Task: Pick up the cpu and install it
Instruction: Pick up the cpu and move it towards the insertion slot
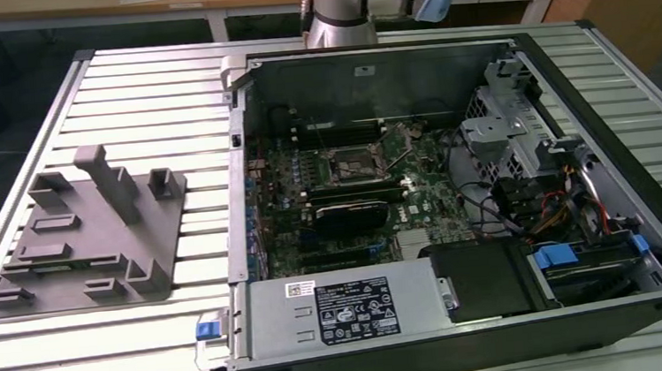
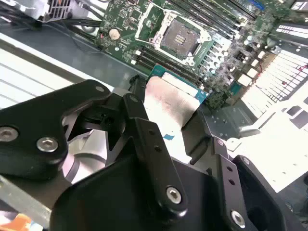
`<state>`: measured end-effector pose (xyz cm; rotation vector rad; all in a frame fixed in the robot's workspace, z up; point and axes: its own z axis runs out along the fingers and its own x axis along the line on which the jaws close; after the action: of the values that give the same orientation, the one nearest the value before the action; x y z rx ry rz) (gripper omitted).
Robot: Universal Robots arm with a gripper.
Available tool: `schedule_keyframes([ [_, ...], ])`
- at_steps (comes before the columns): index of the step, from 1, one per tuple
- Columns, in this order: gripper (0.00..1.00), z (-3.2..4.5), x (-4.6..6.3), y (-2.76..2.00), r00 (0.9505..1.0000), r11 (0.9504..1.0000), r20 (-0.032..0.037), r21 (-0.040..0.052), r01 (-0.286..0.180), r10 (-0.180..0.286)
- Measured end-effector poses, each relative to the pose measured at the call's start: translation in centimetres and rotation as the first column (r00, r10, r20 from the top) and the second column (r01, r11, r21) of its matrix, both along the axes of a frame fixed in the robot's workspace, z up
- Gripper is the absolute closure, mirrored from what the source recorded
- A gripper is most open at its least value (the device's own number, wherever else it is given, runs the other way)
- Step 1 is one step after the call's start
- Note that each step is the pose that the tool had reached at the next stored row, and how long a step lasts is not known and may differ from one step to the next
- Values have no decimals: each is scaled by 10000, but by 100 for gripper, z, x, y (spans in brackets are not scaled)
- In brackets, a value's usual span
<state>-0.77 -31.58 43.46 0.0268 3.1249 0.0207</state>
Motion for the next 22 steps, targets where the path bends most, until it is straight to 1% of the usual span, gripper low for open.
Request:
schedule_keyframes([
  [1, 45, 122, 1, 1, 10000, 10000, -1, -6, 0, 0],
  [12, 45, 623, 1, 1, 10000, 10000, -1, -22, -1, 1],
  [14, 45, 702, 1, 0, 10000, 10000, 1, -22, 0, 0],
  [22, 45, 696, 1, 0, 10000, 10000, -1, -24, -1, 1],
])
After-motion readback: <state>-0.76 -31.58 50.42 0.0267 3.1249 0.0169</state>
